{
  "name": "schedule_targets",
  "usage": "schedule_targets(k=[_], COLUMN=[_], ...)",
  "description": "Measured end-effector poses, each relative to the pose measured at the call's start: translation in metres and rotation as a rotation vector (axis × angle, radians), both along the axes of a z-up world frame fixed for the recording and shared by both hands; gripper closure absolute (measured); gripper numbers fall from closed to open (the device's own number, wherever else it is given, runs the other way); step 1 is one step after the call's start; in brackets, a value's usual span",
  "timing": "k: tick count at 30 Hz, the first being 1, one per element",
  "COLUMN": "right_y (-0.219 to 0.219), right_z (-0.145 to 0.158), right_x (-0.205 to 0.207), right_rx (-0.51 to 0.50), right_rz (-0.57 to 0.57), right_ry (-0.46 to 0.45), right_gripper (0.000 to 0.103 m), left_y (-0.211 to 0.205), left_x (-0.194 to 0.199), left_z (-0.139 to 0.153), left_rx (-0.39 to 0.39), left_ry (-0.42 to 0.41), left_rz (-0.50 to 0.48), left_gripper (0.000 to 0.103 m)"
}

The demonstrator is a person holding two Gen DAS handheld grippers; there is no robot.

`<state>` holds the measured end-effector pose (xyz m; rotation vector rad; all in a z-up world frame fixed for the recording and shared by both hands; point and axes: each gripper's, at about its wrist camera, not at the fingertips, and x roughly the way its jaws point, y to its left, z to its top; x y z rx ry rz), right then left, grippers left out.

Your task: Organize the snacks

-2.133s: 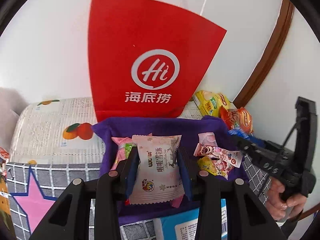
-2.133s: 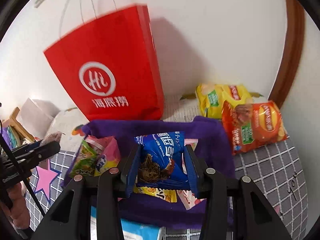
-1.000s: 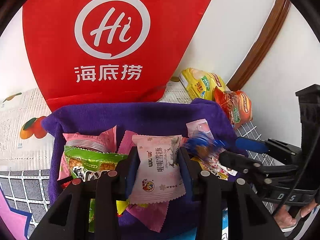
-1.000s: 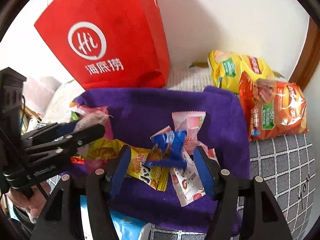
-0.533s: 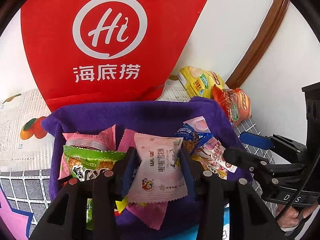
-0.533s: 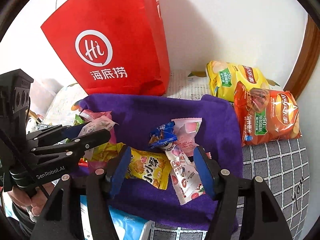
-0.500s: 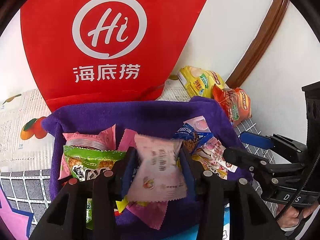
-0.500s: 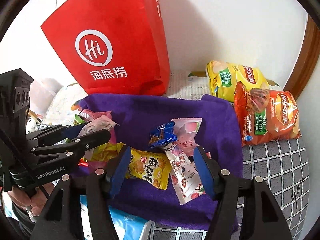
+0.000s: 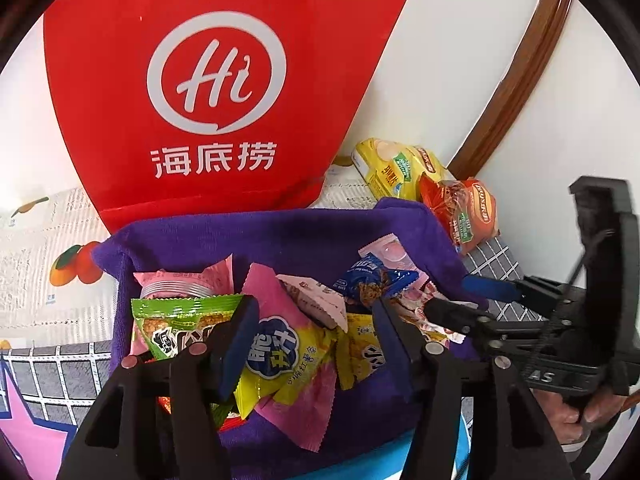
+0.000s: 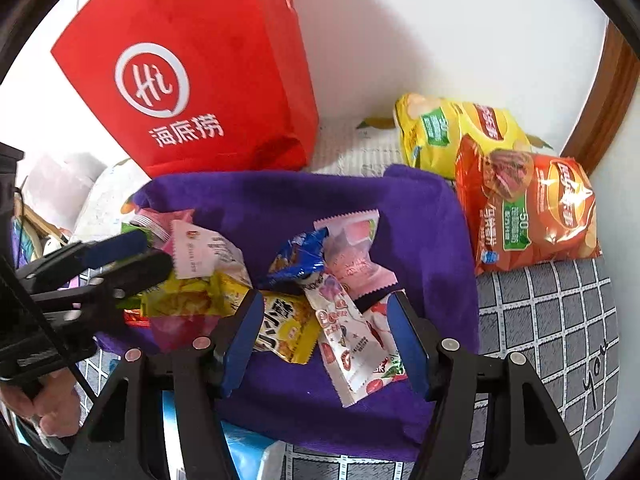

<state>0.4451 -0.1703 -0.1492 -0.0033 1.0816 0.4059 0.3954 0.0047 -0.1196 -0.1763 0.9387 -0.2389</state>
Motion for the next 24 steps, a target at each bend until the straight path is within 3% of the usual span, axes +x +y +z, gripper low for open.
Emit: schedule_targets(k=[7,10,17,24], right_y=[-0.005,-0.006,-0.012,-0.028], right_z=[0.002,0.011,0.031,0.055], right_x=[-0.006,-0.017,-0.050,-0.105], right_rx=[-0.015,-0.012,-0.016,-0.019], right_rz=[-0.021,-0.025,-0.067,-0.147], right_ry=[-0.009,-0.036,-0.046,-0.098], right_gripper=[0.040,0.040,0.042,0.025], left_y=[0.001,0.001,0.007,0.010], left_x=[-0.008,-0.016,-0.051,-0.104], left_z=[0.011,0.018,0.032,0.052], left_rx=[0.011,0.029,0.033,0.057], left_ry=[0.002,-0.006,0.001,-0.023], left_rz=[0.001,0.002,0.038,0.059], left_gripper=[0.043,0.034,0.028,0.019])
